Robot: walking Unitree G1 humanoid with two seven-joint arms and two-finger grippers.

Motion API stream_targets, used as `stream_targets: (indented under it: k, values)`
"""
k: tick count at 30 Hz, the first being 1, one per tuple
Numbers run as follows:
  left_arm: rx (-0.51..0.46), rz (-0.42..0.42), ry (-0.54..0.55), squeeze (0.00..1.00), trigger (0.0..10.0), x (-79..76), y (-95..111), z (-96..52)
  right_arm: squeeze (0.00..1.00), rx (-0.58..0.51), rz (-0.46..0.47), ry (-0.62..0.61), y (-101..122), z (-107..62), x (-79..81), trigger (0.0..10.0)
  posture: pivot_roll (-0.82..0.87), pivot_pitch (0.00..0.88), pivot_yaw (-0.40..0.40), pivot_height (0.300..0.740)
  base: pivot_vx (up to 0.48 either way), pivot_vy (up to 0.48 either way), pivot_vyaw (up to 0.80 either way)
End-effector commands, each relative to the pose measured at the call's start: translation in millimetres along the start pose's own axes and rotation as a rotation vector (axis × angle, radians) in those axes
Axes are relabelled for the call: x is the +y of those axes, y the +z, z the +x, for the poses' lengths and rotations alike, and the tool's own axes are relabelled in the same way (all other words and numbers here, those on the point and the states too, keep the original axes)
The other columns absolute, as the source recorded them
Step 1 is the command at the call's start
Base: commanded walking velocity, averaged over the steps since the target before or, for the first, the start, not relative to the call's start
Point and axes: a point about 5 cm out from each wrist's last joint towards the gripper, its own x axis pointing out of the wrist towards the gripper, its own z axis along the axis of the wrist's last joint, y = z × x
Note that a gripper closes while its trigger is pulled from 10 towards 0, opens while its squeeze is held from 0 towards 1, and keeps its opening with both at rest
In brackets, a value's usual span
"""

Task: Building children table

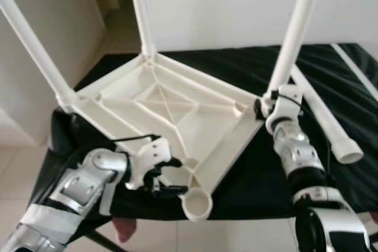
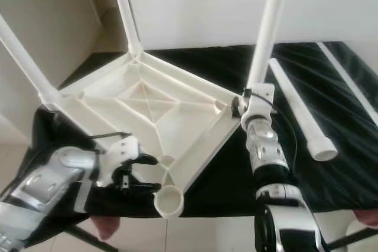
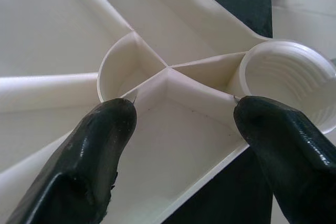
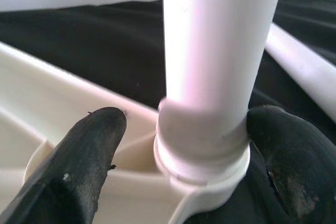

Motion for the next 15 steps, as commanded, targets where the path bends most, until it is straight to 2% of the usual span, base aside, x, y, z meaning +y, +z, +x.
stream_targets:
  k: [1,5,6,9,12,15]
  values:
    - [0.022,-0.001,0.020,0.00,10.0,2.4,-2,3.5,0.00,0.008,-0.002,-0.018,-4,-0.5,-2.4,10.0,0.06,0.000,0.011,0.740,0.000,0.000,0.00]
    - [0.026,0.004,0.105,0.00,10.0,12.2,-2,0.1,0.00,-0.005,-0.009,-0.033,-4,-1.1,-6.7,10.0,0.06,0.000,0.008,0.740,0.000,0.000,0.00]
    - [0.034,0.018,0.176,0.00,10.0,20.5,-2,-7.5,0.00,-0.026,-0.023,-0.054,-6,-3.4,-13.2,10.0,0.06,0.000,0.007,0.740,0.000,0.000,0.00]
    - [0.018,0.036,0.240,0.00,10.0,28.2,0,-16.0,0.00,-0.052,-0.023,-0.077,-6,-6.6,-19.4,10.0,0.06,0.000,0.007,0.740,0.000,0.000,0.00]
    - [-0.043,0.054,0.362,0.00,10.0,45.4,9,-38.9,0.00,-0.120,-0.002,-0.069,-3,-19.2,-23.2,10.0,0.05,0.000,0.016,0.740,0.000,0.000,0.00]
    - [-0.050,0.052,0.405,0.00,10.0,53.6,12,-52.2,0.00,-0.136,0.005,-0.061,-3,-26.7,-23.5,10.0,0.05,0.000,0.020,0.740,0.000,0.000,0.00]
